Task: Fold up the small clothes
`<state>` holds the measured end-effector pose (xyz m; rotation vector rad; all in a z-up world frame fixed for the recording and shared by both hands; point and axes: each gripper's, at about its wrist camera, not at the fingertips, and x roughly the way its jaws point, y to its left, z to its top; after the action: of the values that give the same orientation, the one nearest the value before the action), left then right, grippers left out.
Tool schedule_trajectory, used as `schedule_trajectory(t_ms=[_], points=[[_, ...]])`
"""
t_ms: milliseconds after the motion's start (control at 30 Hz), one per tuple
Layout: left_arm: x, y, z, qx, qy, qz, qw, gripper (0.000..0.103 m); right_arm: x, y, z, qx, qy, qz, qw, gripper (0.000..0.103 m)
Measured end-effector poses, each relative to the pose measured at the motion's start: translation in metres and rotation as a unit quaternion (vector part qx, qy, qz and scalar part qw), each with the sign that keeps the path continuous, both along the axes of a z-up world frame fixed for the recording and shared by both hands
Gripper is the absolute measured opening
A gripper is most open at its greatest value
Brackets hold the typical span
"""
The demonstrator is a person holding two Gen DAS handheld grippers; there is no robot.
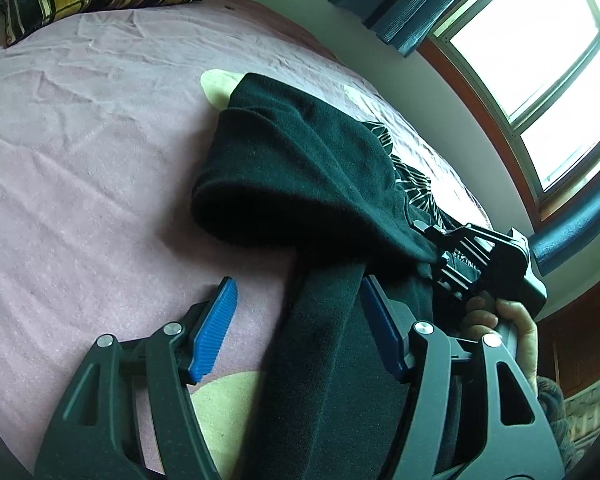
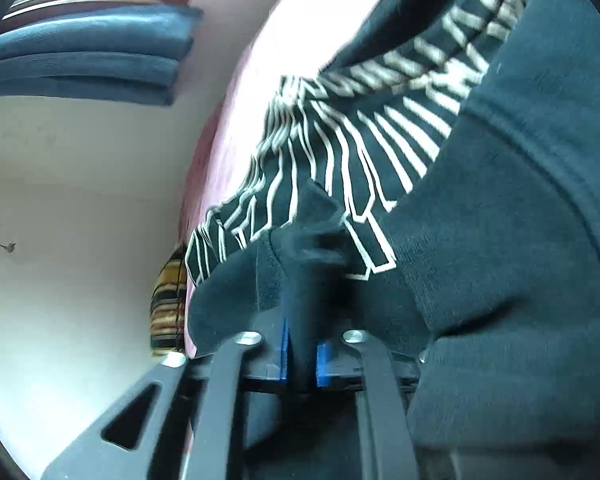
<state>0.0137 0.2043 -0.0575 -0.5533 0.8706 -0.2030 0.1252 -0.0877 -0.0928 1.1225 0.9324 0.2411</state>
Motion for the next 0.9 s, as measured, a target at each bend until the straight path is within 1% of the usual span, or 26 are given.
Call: schedule_trajectory(t_ms=[67, 100, 133, 233, 333, 367, 467, 500, 567, 600, 667, 700, 733, 800, 900], points=[[0.001, -0.002, 0.001, 0.006, 0.001, -0.001, 1.0, 0.065, 0.001, -0.007, 0.013, 0.004, -0.012, 0.017, 1.0, 0.008], [0.003, -0.003, 0.002, 0.011, 0.002, -0.001, 0.9999, 0.069, 0.0, -0.009, 0.023, 0.007, -0.021, 0.025, 0.999, 0.008], [0.005, -0.005, 0.004, 0.019, 0.002, 0.0, 0.9998, 0.07, 0.005, -0.009, 0.033, 0.011, -0.031, 0.031, 0.999, 0.008], [0.015, -0.015, 0.01, 0.042, 0.006, -0.004, 0.9991, 0.071, 0.011, -0.01, 0.079, 0.015, -0.075, 0.055, 0.996, 0.008], [0.031, -0.028, 0.013, 0.059, 0.028, -0.005, 0.9979, 0.071, 0.015, -0.008, 0.128, 0.015, -0.122, 0.085, 0.989, 0.008], [0.037, -0.032, 0.013, 0.072, 0.036, -0.002, 0.9968, 0.071, 0.023, -0.004, 0.145, 0.01, -0.136, 0.091, 0.986, 0.008], [0.051, -0.037, 0.013, 0.121, 0.047, 0.032, 0.991, 0.071, 0.021, -0.01, 0.184, 0.002, -0.175, 0.104, 0.979, 0.008], [0.055, -0.035, 0.013, 0.128, 0.05, 0.046, 0.9894, 0.071, 0.018, -0.012, 0.191, 0.002, -0.184, 0.106, 0.977, 0.008], [0.062, -0.026, 0.013, 0.119, 0.052, 0.076, 0.9886, 0.071, 0.007, -0.022, 0.211, 0.003, -0.205, 0.106, 0.973, 0.008], [0.063, -0.024, 0.012, 0.116, 0.056, 0.087, 0.9878, 0.071, 0.0, -0.033, 0.216, -0.001, -0.215, 0.103, 0.971, 0.008], [0.062, -0.024, 0.01, 0.109, 0.059, 0.092, 0.988, 0.072, -0.013, -0.057, 0.221, -0.01, -0.231, 0.09, 0.969, 0.007], [0.061, -0.028, 0.01, 0.106, 0.056, 0.086, 0.9891, 0.078, -0.018, -0.072, 0.222, -0.012, -0.235, 0.083, 0.968, 0.007], [0.06, -0.033, 0.011, 0.107, 0.052, 0.079, 0.9897, 0.08, -0.022, -0.085, 0.22, -0.016, -0.237, 0.077, 0.968, 0.007], [0.058, -0.049, 0.014, 0.125, 0.046, 0.06, 0.9893, 0.081, -0.032, -0.113, 0.21, -0.027, -0.234, 0.056, 0.97, 0.007], [0.057, -0.07, 0.014, 0.166, 0.044, 0.044, 0.9842, 0.081, -0.058, -0.161, 0.185, -0.051, -0.218, 0.016, 0.974, 0.007]])
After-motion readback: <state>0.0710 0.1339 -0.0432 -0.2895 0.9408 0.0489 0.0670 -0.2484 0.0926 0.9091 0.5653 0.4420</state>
